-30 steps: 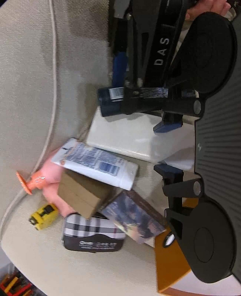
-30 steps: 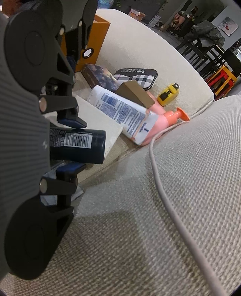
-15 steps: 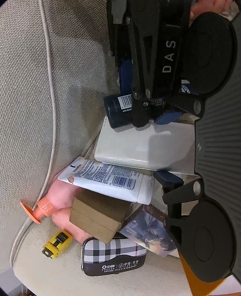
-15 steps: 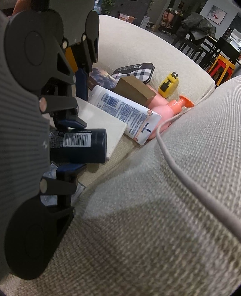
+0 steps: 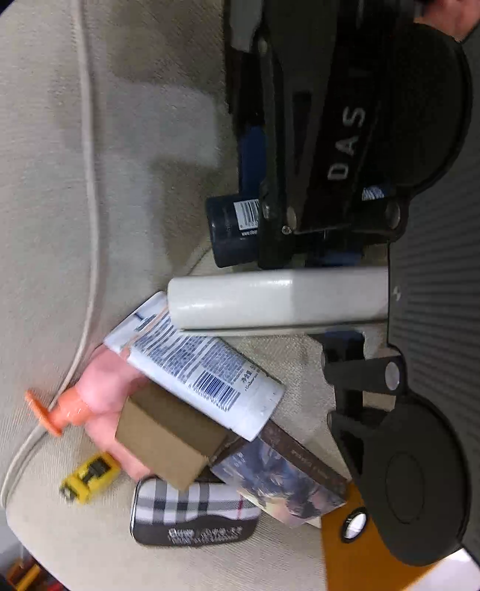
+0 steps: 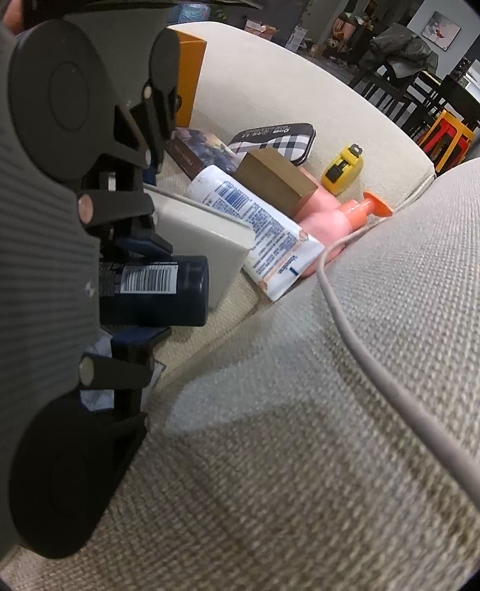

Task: Organize rigid objects
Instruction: 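Lift the white box with the left tool while the right tool lifts the navy can, then lower the white box and navy can into the orange box with both tools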

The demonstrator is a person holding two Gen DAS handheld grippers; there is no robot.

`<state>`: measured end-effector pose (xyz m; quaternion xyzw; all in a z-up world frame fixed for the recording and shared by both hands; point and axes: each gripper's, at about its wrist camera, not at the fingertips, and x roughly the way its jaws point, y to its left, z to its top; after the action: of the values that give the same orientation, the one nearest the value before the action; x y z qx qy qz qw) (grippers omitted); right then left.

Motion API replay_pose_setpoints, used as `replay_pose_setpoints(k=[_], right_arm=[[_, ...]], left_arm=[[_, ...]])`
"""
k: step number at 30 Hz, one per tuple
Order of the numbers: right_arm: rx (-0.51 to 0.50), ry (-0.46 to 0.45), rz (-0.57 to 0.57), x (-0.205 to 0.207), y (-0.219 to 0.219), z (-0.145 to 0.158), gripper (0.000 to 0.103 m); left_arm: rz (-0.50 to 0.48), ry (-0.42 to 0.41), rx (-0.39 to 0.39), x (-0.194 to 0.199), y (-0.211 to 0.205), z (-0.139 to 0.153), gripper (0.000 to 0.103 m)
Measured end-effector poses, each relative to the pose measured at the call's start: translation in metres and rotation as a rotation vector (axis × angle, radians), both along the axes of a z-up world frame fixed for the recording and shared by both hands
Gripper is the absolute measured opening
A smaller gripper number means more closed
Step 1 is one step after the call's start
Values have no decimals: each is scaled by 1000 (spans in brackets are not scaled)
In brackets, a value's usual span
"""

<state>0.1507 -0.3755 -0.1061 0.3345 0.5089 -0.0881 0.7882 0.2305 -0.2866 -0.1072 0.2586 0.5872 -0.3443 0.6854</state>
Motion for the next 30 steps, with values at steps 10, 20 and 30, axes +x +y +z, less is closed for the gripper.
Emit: replay_pose_setpoints(k=[10,20,30], right_arm=[[-60,-128,27,-9,9,20,39],[-62,-162,80,-10,10,41,38],[-165,-348,159,-18,46,108,34]], left_arm=[[153,-70,-118,-18,24,43,33],[237,-145,-235,-13,89,79,33],[382,-299,-361,-29,158,150,33]])
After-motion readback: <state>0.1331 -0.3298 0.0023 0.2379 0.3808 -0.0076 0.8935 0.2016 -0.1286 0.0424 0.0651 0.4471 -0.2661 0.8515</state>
